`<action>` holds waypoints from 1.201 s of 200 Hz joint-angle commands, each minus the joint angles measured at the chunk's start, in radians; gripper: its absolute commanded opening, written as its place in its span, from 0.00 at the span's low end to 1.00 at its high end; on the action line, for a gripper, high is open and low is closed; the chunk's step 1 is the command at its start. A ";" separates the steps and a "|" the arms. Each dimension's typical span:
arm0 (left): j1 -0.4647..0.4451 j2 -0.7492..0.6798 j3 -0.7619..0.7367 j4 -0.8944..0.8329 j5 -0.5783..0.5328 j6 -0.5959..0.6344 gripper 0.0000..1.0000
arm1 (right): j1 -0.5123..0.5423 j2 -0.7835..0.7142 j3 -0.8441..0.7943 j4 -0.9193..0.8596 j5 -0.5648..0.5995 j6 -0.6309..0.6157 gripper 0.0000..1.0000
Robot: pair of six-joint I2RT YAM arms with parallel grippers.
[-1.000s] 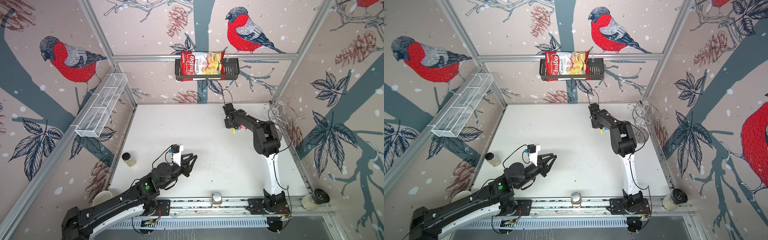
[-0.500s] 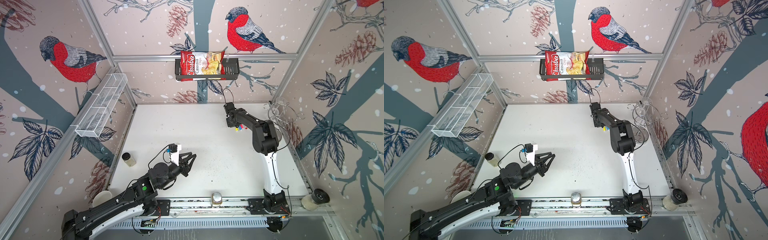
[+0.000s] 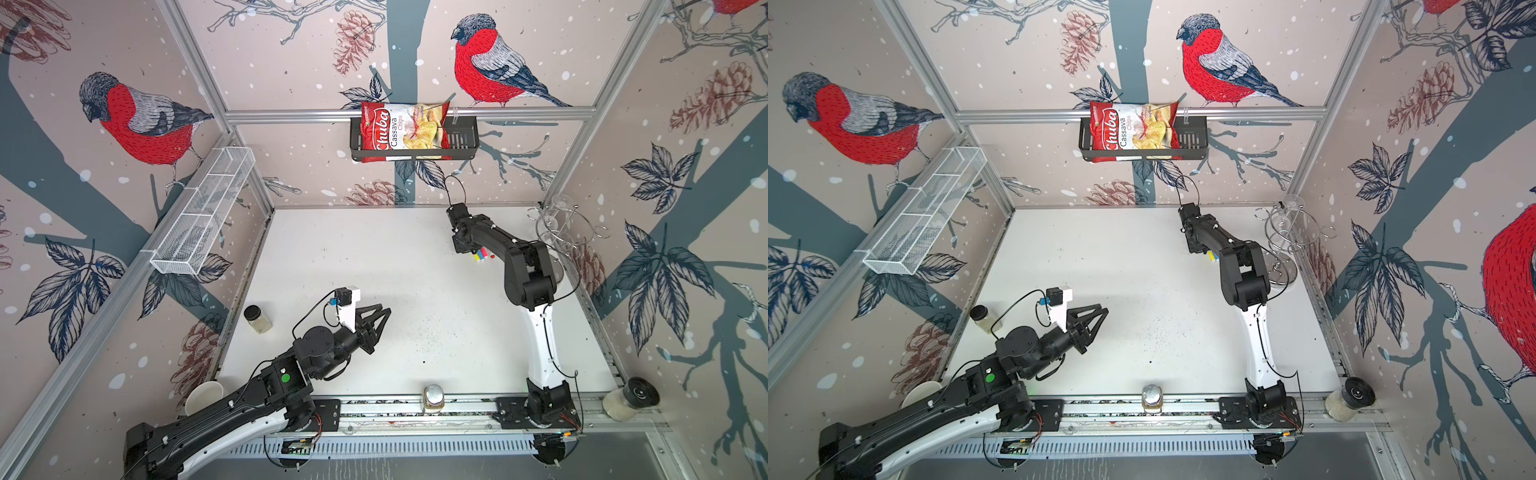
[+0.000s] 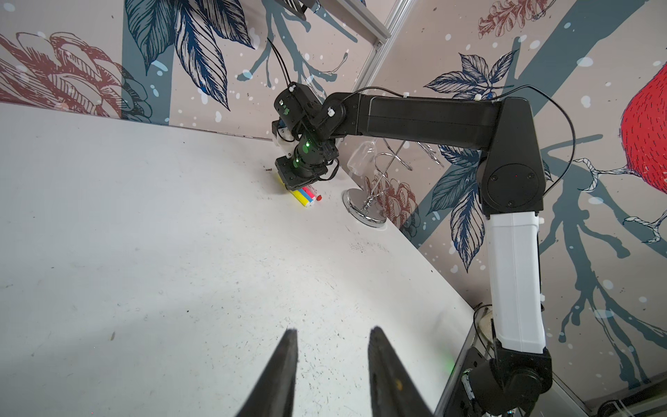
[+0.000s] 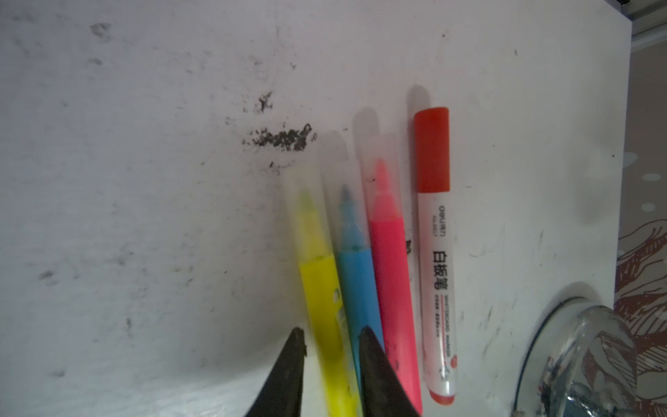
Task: Insert the pens into the pen caps
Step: 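Lower the capped highlighter beside the blue highlighter with the right gripper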
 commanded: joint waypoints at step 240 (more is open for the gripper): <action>0.003 -0.046 0.002 -0.027 -0.026 0.020 0.34 | -0.005 0.001 0.054 -0.086 0.071 0.002 0.25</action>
